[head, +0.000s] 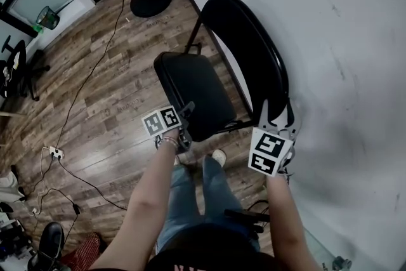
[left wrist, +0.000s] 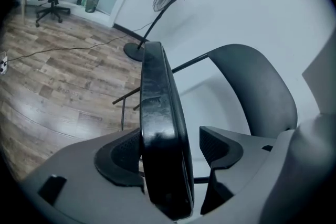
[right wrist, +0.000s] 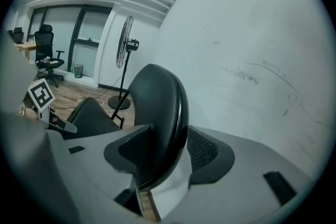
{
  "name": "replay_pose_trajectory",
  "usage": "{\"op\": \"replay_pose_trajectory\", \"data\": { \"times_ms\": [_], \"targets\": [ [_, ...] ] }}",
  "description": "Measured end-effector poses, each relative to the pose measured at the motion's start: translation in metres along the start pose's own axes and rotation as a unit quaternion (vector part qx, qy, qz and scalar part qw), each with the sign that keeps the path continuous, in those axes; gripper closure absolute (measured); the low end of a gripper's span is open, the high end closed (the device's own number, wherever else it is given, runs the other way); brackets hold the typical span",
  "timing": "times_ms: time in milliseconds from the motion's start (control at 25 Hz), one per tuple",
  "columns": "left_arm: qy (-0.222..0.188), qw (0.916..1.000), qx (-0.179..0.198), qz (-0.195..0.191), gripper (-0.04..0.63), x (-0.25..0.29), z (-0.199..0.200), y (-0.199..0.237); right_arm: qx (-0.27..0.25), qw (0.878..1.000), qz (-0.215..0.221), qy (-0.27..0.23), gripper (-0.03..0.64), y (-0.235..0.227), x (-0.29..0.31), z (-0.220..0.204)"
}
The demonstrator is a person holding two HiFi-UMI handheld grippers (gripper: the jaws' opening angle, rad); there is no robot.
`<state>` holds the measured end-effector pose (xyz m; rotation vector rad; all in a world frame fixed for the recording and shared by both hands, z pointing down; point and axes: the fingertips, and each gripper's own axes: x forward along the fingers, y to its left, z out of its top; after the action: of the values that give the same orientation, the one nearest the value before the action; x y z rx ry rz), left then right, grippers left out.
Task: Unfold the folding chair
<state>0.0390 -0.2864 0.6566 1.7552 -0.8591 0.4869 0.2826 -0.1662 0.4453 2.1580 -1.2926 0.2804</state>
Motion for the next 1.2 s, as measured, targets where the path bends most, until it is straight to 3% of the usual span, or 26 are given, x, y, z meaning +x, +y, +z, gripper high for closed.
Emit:
{"op": "replay_pose_trajectory", "data": {
  "times_ms": [520,800,1200],
  "targets": [
    [0.021,0.9996,0.011,0.015,0.290,-0.011,-0.008,0.066,0.000,0.998,-0.048,0.031,0.400,0.013,0.006,-0.011],
    [0.016,0.9987,-0.034,0.034,0.298,-0.010,-0.015,0.116,0.001,0.997,-0.062,0.041,0.397,0.021,0.012,-0.023],
    [0.017,0.9978,-0.056,0.032,0.296,-0.008,-0.023,0.173,-0.005,0.996,-0.088,0.017,0.396,0.036,0.017,-0.034]
  ]
}}
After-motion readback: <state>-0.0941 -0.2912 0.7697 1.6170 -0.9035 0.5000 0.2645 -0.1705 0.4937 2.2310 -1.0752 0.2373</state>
